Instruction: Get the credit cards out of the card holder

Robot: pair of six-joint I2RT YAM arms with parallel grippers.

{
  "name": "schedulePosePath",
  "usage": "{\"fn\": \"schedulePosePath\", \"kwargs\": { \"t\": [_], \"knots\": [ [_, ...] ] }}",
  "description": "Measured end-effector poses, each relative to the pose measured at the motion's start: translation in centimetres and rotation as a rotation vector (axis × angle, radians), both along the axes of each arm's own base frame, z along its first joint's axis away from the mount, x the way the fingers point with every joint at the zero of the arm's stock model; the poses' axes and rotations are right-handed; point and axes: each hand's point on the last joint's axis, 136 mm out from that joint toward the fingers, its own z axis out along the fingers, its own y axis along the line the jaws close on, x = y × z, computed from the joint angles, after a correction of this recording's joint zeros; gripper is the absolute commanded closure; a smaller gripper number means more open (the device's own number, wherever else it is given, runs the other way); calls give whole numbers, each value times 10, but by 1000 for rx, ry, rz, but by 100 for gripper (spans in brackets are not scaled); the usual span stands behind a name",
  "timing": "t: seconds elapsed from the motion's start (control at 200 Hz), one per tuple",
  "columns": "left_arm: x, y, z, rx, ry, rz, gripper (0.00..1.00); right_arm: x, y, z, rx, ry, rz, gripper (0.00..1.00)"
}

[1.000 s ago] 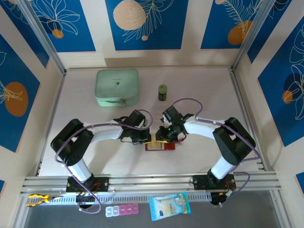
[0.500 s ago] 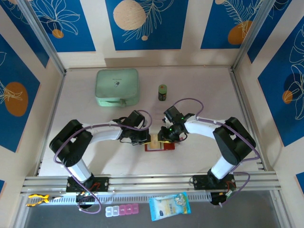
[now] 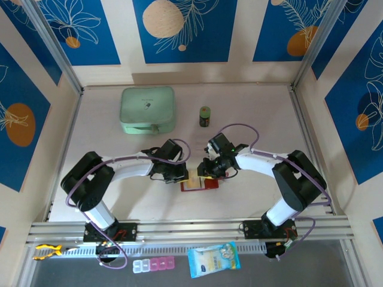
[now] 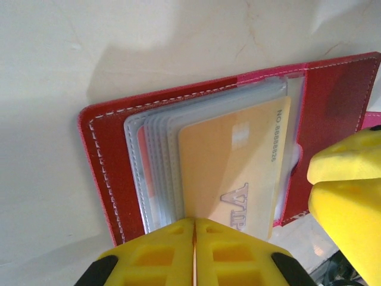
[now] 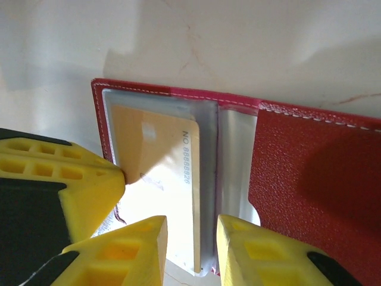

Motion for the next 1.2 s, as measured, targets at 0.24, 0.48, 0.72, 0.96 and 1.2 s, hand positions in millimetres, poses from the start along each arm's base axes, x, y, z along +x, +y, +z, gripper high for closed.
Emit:
{"fn": "schedulePosePath", "kwargs": {
  "t": [0.24, 0.48, 0.72, 0.96, 1.2],
  "knots": [
    [0, 5, 1, 26, -15, -6, 92, -1, 5, 2, 34, 4, 5, 71],
    [0, 6, 1, 31, -17, -6, 97, 0, 7, 4, 48, -1, 6, 72],
    [1, 8, -1, 42, -21, -2, 100, 1, 9, 4, 58, -1, 10, 73],
    [1, 8, -1, 44, -22, -1, 100, 0, 11, 1, 67, 11, 13, 75],
    [1, 8, -1, 44, -22, -1, 100, -1, 12, -5, 63, 27, 16, 76]
  ]
}}
